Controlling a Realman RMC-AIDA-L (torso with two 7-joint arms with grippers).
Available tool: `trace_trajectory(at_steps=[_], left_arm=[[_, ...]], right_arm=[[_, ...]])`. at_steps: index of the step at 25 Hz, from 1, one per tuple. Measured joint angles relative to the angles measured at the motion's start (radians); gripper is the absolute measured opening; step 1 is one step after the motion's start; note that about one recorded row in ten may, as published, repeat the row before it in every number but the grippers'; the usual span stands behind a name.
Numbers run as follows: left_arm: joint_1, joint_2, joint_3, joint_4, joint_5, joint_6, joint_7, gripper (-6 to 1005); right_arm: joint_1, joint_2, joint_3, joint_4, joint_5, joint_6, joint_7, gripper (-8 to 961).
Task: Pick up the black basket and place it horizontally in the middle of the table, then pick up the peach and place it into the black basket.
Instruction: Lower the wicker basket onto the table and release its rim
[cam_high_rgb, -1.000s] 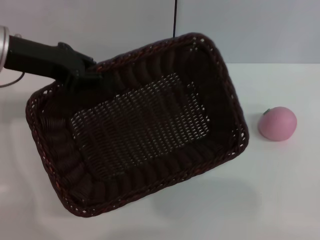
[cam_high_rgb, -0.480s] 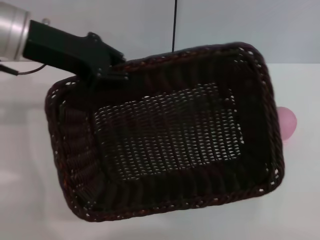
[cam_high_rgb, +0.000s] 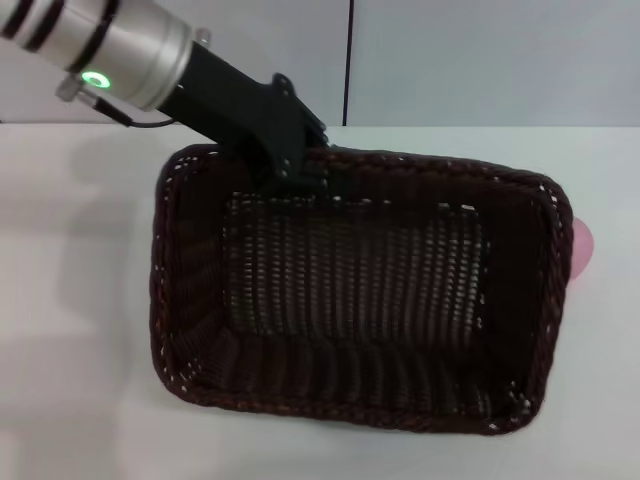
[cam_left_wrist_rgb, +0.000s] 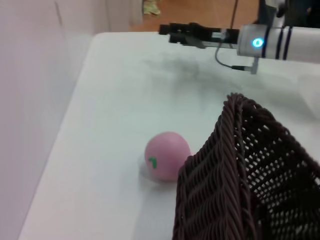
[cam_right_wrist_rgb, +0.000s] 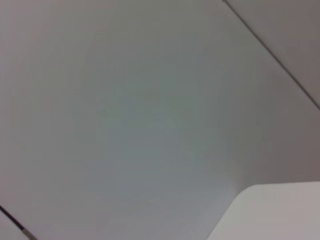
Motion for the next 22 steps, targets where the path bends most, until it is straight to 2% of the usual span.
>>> trace_trajectory(at_steps=[8,21,22], left_arm=[[-0.031,0.000,0.008,-0.061,0.003,-0.046,0.019,193],[-0.025,-0.002,0.003,-0.075,-0.004,-0.062,0.010,193],[-0.019,-0.002,-0.011,-0.074,-0.018,-0.096,0.005,193]], right_arm=[[-0.002,0.000,-0.010,0.001,-0.001,0.000,0.001,717],[-0.001,-0.002,-0.010,0.001,-0.001,-0.001,0.004,717],[-0.001,-0.002,-0.011,0.001,-0.001,-0.001,0.004,717]])
